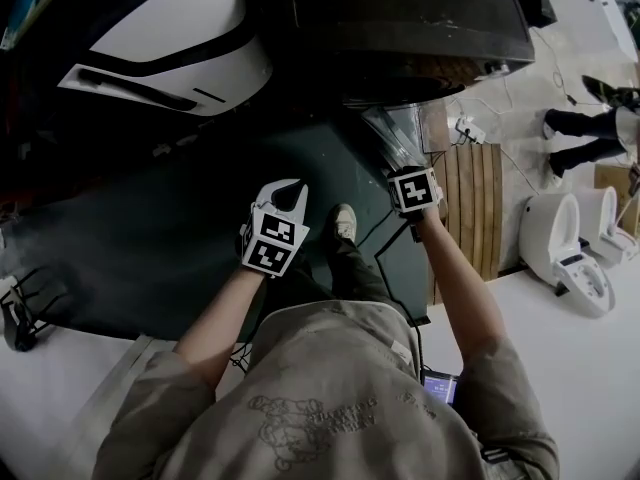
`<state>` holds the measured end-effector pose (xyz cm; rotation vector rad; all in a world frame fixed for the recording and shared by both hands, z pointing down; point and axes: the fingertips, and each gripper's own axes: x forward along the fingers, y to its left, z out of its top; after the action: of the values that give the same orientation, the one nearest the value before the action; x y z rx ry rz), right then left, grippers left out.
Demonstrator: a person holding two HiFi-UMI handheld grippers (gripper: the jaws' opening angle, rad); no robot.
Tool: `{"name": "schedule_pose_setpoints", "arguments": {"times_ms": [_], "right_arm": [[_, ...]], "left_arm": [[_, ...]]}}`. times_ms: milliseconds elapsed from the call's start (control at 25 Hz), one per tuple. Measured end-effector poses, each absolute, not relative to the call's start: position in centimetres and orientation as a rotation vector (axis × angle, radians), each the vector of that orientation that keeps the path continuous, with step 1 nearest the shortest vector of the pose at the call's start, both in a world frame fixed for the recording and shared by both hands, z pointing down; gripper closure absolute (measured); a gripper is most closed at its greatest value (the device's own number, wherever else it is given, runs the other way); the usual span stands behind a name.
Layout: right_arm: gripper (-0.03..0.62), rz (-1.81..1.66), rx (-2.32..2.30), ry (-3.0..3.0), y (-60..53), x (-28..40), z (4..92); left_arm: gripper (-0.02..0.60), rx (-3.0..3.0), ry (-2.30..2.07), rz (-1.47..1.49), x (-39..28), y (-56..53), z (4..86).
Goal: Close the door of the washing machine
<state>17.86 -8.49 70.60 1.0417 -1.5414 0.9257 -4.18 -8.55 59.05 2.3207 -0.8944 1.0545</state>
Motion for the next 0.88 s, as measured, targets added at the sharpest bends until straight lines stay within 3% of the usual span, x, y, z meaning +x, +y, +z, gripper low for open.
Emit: {"name": "schedule_pose_setpoints", "arguments": {"times_ms": [880], "right_arm": [[0.404,0.506,0.939,-1.657,-17.4,24.2,71.0]], "left_arm": [[0.581,2.33,-0.94,1.065,2.4,-15.2,60.2]]}}
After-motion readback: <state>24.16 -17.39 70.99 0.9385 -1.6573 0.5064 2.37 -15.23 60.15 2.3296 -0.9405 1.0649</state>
